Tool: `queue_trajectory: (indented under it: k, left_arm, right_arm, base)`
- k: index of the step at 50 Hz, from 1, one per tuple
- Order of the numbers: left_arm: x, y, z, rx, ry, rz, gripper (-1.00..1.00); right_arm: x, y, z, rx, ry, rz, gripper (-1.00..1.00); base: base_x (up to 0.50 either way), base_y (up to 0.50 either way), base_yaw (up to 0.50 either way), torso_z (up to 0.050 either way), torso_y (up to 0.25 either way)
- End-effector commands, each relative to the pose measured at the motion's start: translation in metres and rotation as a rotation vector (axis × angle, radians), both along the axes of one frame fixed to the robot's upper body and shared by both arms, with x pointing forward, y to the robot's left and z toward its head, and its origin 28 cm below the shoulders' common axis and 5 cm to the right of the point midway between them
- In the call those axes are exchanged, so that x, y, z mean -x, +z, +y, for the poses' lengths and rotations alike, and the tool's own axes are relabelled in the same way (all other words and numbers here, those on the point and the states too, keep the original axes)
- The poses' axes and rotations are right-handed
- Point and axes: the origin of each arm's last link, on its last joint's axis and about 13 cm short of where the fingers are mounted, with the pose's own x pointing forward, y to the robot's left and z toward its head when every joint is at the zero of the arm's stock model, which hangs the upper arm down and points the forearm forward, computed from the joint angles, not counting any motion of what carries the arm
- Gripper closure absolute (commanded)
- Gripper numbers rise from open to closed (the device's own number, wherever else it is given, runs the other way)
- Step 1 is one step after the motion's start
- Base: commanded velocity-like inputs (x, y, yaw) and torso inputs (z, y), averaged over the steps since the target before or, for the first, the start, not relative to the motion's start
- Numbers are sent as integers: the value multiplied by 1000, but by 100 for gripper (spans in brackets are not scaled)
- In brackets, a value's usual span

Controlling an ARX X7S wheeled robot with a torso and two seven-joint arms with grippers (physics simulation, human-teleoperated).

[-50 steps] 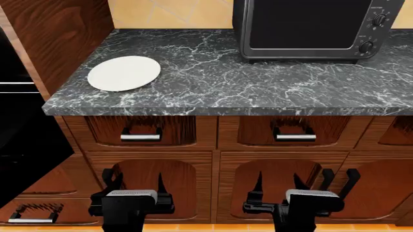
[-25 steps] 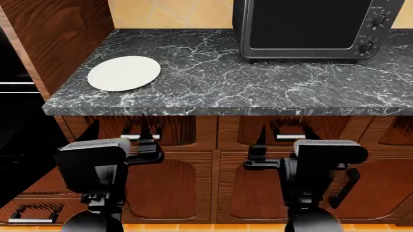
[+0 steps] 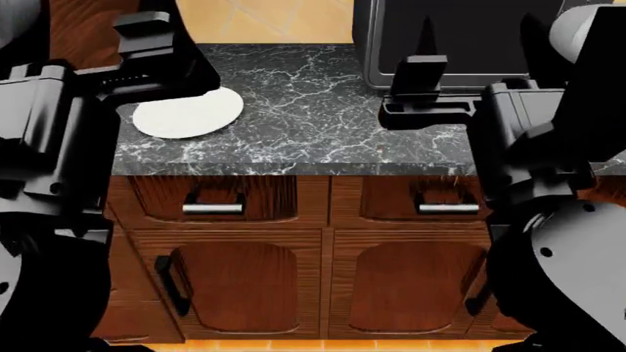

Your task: Pick the corn from the oven and place it on the plate on the counter.

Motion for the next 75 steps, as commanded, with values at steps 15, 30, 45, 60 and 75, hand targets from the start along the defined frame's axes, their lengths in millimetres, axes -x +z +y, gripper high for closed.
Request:
queue_trajectory:
  k: [15,30,45,60,75]
  left_arm:
    - [13,14,7,-62,68,-72,-100]
    - [14,10,3,-76,53,-67,-100]
    - [17,10,0,-78,39,-62,-100]
    - [19,10,-3,-78,22,-62,-100]
    - [21,11,-2,-78,22,-65,-100]
  right_arm:
    - [21,19,-3,54,35,-57,-100]
    - [22,17,-2,60,43,-53,-100]
    - [24,17,0,63,54,-45,-100]
    - [25,16,0,63,66,-42,-100]
    - [25,14,2,62,81,-36,-100]
  base:
    - [0,453,0,0,0]
    - [0,500,0,0,0]
    - [0,500,0,0,0]
    - [0,500,0,0,0]
    - [0,500,0,0,0]
